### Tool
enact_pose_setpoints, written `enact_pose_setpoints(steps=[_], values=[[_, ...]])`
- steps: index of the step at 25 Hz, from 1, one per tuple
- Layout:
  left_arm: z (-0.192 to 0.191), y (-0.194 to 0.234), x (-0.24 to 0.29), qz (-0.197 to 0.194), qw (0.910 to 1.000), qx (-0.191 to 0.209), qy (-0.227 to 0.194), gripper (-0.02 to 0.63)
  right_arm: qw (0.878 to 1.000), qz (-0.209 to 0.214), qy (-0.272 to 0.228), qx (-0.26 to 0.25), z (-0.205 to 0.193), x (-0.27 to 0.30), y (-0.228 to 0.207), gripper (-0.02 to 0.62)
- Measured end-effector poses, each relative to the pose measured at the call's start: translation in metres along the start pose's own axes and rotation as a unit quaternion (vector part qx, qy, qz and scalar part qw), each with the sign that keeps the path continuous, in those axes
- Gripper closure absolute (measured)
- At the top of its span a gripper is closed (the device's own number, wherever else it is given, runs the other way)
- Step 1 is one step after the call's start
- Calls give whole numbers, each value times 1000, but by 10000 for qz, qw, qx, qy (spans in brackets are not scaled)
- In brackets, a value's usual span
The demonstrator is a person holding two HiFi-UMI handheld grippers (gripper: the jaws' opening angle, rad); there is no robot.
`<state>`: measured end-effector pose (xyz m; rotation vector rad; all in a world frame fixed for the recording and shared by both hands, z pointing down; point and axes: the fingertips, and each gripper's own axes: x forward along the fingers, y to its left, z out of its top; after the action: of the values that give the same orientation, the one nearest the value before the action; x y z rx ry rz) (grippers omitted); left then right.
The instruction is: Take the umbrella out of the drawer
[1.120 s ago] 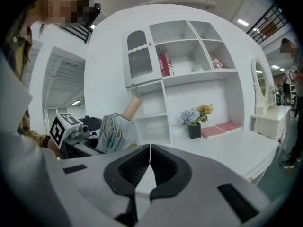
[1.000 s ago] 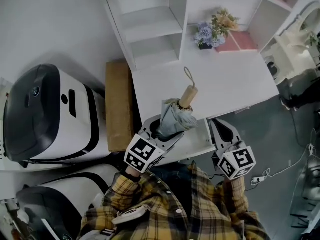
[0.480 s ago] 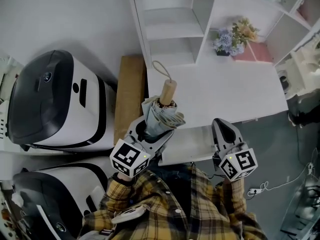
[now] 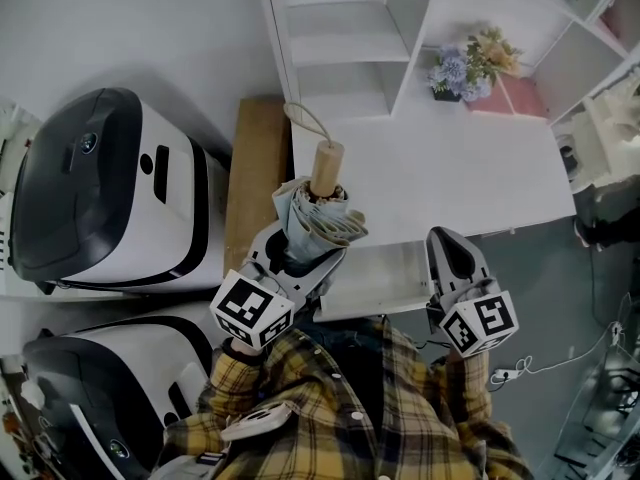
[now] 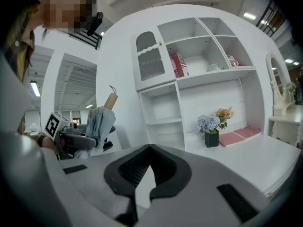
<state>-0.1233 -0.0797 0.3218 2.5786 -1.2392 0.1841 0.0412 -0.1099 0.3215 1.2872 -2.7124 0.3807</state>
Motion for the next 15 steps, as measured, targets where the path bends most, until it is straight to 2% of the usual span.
enact_pose_setpoints(steps=[15], values=[[0, -6, 8, -164, 9999, -13, 36, 285, 10000, -3, 16, -4, -3, -1, 3, 578]])
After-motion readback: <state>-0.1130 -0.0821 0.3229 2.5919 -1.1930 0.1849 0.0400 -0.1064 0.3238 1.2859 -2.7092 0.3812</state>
